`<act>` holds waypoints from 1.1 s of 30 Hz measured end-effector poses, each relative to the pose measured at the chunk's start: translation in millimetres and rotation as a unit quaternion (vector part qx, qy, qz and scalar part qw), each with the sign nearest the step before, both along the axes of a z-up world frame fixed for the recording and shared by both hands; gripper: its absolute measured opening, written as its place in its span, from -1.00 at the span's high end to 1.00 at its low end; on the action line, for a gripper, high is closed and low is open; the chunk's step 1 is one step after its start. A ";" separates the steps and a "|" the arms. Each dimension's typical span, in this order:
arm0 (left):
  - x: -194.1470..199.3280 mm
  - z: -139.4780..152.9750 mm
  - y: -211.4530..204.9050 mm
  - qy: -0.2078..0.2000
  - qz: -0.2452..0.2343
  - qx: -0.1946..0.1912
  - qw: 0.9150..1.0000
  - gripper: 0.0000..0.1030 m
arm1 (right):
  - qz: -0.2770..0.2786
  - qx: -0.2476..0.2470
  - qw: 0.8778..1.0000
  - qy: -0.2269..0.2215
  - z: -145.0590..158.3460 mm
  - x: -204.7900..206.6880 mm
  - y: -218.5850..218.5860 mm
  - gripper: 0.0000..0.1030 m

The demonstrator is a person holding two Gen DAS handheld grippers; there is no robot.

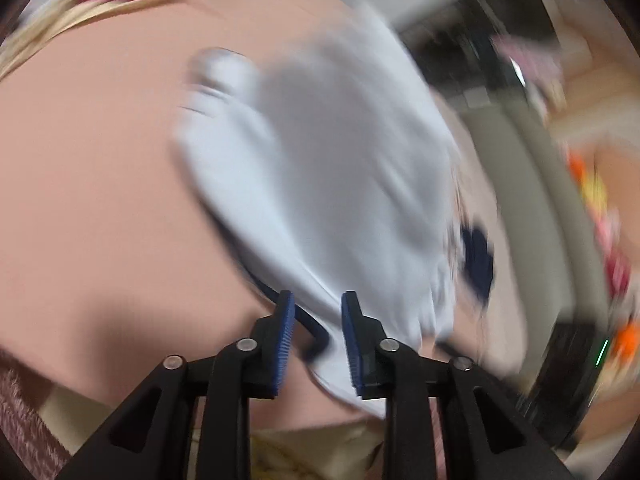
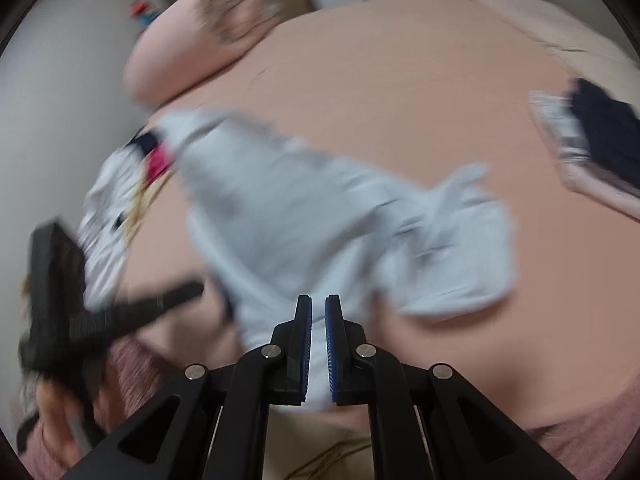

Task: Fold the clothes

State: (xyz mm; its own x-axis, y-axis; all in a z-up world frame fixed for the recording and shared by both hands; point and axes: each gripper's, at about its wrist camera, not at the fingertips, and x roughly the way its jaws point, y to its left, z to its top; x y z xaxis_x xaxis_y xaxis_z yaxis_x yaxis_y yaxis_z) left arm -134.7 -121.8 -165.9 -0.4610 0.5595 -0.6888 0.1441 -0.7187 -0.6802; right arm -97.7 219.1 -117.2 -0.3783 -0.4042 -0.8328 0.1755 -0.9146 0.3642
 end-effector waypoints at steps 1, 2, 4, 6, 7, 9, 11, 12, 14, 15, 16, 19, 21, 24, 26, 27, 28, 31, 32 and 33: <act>-3.8 -5.8 -10.3 -0.009 0.016 -0.006 1.000 0.27 | 0.031 0.003 0.999 -0.007 -4.7 1.1 -14.4 0.87; -9.0 -13.7 -17.5 -0.025 0.022 -0.017 0.999 0.22 | 0.063 0.006 0.998 -0.014 -9.4 2.2 -28.9 0.82; -18.6 -31.8 -24.2 -0.059 0.017 -0.006 0.998 0.22 | 0.131 0.031 0.990 -0.032 -24.4 6.6 -61.4 0.77; -23.1 -42.6 -23.9 -0.073 0.010 0.017 0.997 0.22 | 0.162 0.043 0.985 -0.045 -37.7 11.1 -79.4 0.77; -24.5 -42.4 -21.5 -0.067 0.006 0.016 0.998 0.22 | 0.172 0.052 0.982 -0.051 -44.7 12.5 -87.1 0.77; -29.1 -39.9 -13.5 -0.053 -0.014 0.014 0.998 0.22 | 0.148 0.088 0.984 -0.041 -52.1 7.4 -86.9 0.77; -33.1 -37.6 -5.3 -0.047 -0.039 0.033 0.998 0.22 | 0.104 0.119 0.987 -0.023 -53.0 -0.3 -70.3 0.79; -33.6 -35.1 -0.6 -0.044 -0.057 0.054 0.996 0.22 | 0.081 0.127 0.989 -0.012 -50.8 -3.8 -60.4 0.81; -28.6 -24.2 9.9 -0.026 -0.090 0.079 0.992 0.22 | 0.034 0.133 0.990 0.014 -40.4 -8.5 -36.0 0.85; -23.6 -17.6 15.1 -0.014 -0.104 0.081 0.991 0.22 | 0.013 0.147 0.989 0.029 -34.7 -11.7 -24.1 0.85; -18.7 -13.5 19.1 -0.006 -0.111 0.078 0.991 0.21 | -0.009 0.161 0.986 0.043 -28.9 -14.9 -12.2 0.85; -8.0 -17.2 19.9 -0.014 -0.097 0.062 0.993 0.18 | -0.062 0.164 0.983 0.052 -13.9 -25.6 21.5 0.78; -8.7 -28.0 12.0 -0.027 -0.079 0.077 0.994 0.18 | -0.094 0.151 0.983 0.047 -4.6 -33.1 43.2 0.75; -15.8 -42.0 5.0 -0.038 -0.047 0.097 0.994 0.18 | -0.047 0.094 0.994 0.028 -2.7 -28.1 26.5 0.75; -21.3 -45.9 -1.1 -0.036 -0.028 0.102 0.994 0.18 | 0.005 0.057 0.998 0.011 -4.5 -13.4 10.5 0.68; -25.0 -47.2 -2.0 -0.039 -0.026 0.109 0.993 0.18 | 0.027 0.046 0.999 0.003 -8.4 -9.0 -0.6 0.62; -28.1 -46.7 -1.7 -0.036 -0.027 0.116 0.992 0.18 | 0.047 0.053 0.997 0.000 -15.3 -5.0 -15.5 0.44; -33.5 -35.8 5.2 -0.010 -0.038 0.083 0.996 0.19 | 0.059 0.103 0.993 0.001 -35.7 -3.3 -39.7 0.35; -34.1 -31.2 8.4 -0.003 -0.043 0.059 0.997 0.33 | 0.054 0.113 0.992 -0.004 -43.7 -4.3 -43.3 0.35; -33.7 -25.3 11.2 0.007 -0.048 0.036 0.998 0.77 | 0.036 0.100 0.994 -0.021 -48.4 -7.1 -41.2 0.35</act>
